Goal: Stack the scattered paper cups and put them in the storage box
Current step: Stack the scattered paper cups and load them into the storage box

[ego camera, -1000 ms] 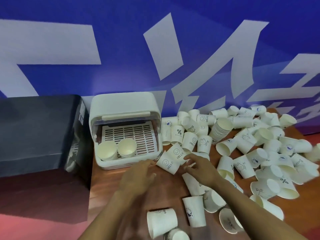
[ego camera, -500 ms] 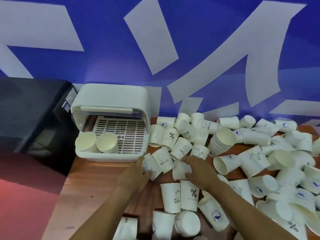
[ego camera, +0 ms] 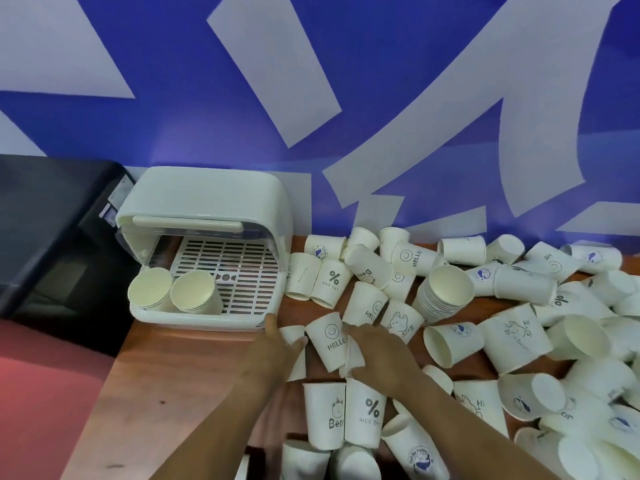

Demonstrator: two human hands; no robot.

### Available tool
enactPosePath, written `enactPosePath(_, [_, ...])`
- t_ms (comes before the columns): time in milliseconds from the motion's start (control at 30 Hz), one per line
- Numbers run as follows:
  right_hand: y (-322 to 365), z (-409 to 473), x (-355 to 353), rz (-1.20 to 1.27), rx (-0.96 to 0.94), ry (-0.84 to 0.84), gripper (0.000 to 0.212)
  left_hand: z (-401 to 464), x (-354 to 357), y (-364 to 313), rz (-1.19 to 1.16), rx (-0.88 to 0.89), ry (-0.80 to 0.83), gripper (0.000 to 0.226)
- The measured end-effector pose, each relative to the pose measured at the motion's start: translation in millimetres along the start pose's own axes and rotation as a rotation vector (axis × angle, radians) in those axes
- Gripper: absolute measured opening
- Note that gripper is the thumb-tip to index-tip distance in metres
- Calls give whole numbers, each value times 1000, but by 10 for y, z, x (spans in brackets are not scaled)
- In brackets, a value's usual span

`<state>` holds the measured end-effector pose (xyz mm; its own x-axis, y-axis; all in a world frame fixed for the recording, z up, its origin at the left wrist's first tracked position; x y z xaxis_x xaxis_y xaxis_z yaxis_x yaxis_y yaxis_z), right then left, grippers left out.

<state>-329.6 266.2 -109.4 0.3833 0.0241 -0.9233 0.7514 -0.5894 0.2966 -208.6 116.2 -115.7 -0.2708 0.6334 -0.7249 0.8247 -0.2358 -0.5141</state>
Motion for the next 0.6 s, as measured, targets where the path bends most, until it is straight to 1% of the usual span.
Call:
enactPosePath(67, [-19, 23, 29, 6, 8, -6, 79, 53, 12, -7, 27, 10, -32, 65])
enactPosePath(167, [-36, 42, 35, 17, 15, -18, 82, 74, 43, -20, 26, 55, -55, 57])
enactPosePath(400, [-61, 9, -83, 16, 0, -20, 80, 40, 0, 4, -41, 78, 5, 51])
enactPosePath(467, [-55, -29, -190, 33, 6, -37, 79, 1, -67, -15, -49, 88, 6, 53])
enactPosePath(600, [-55, -125, -440, 98, 53, -112, 81, -121, -230, -91, -30, 154, 2, 66])
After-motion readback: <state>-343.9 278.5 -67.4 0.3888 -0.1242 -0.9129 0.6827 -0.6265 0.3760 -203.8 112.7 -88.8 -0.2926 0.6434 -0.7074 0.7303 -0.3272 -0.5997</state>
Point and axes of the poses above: each hand's wrist, its own z-axis towards the middle knuckle, its own x-axis out of the palm, y = z × x, the point moved 8 cm from there along z, towards the middle knuckle, and after that the axes turned 8 degrees about -y, right-handed, at the moved point
